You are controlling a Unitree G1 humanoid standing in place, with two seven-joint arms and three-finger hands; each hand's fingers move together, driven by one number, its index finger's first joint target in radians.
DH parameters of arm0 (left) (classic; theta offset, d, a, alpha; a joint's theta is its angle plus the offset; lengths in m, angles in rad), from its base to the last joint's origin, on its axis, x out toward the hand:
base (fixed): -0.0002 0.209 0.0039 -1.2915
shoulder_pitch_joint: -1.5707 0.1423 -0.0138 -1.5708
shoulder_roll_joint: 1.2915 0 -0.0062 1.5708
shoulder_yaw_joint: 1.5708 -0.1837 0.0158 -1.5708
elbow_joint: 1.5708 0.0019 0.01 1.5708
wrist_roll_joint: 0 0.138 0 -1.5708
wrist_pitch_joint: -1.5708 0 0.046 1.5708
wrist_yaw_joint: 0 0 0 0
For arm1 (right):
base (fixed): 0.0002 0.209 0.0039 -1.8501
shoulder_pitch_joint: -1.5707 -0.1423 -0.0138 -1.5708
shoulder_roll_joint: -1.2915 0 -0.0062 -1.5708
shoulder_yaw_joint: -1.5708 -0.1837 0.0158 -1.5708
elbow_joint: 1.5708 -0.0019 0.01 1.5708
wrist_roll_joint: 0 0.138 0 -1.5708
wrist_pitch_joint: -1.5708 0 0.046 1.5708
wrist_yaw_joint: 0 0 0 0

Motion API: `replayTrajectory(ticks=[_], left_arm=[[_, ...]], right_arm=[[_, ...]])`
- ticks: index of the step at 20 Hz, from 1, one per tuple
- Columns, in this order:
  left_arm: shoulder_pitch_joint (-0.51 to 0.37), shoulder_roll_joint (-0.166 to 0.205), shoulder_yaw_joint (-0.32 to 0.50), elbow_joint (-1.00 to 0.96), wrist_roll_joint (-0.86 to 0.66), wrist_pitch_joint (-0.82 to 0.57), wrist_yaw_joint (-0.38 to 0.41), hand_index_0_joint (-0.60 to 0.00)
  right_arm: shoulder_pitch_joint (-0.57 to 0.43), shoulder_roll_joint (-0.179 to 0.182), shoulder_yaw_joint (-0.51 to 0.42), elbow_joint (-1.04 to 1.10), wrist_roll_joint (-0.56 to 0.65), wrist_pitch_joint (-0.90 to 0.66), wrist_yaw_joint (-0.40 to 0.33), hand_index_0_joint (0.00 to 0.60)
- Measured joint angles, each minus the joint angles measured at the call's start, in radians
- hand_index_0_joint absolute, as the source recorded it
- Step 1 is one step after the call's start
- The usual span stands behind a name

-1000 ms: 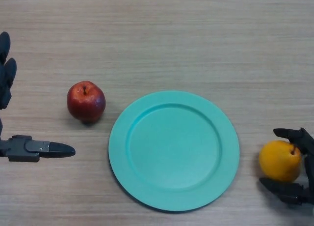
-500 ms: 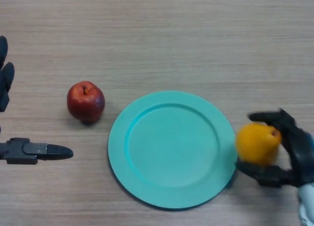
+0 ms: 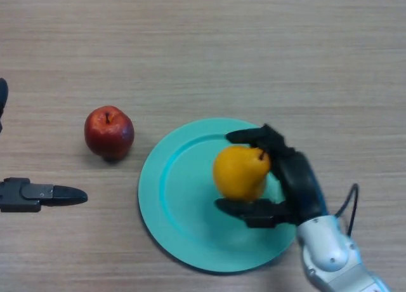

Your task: Pick up the yellow pear and place it on the plate

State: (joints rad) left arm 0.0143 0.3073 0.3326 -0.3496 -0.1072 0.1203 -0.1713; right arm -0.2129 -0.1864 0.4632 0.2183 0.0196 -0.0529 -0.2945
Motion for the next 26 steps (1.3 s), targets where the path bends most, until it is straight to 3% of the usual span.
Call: replayTrajectory(ticks=[3, 5, 6, 7, 10, 18, 26], left_arm=[[0.013, -0.002, 0.000, -0.002, 0.000, 0.005, -0.012, 0.000], [0.014, -0.002, 0.008, -0.004, 0.000, 0.007, -0.012, 0.000], [0.014, -0.002, 0.009, -0.010, 0.000, 0.008, -0.012, 0.000], [0.014, -0.002, 0.009, -0.020, 0.000, 0.010, -0.012, 0.000], [0.014, -0.002, 0.009, -0.022, 0.000, 0.010, -0.012, 0.000], [0.016, -0.004, 0.010, -0.022, 0.000, 0.010, -0.012, 0.000], [0.020, -0.004, 0.046, -0.025, -0.001, 0.010, -0.028, 0.000]], right_arm=[[-0.035, 0.000, 0.030, 0.090, -0.034, -0.018, -0.098, 0.600], [-0.035, -0.003, 0.030, 0.105, -0.070, -0.017, -0.113, 0.600], [-0.035, -0.003, 0.029, 0.105, -0.070, -0.017, -0.113, 0.500], [-0.035, -0.003, 0.029, 0.105, -0.070, -0.017, -0.113, 0.350], [-0.033, -0.003, 0.029, 0.099, -0.069, -0.011, -0.110, 0.000], [-0.014, -0.002, -0.008, -0.052, -0.003, 0.081, -0.089, 0.000], [0.128, 0.002, -0.387, -0.518, 0.101, 0.360, 0.227, 0.000]])
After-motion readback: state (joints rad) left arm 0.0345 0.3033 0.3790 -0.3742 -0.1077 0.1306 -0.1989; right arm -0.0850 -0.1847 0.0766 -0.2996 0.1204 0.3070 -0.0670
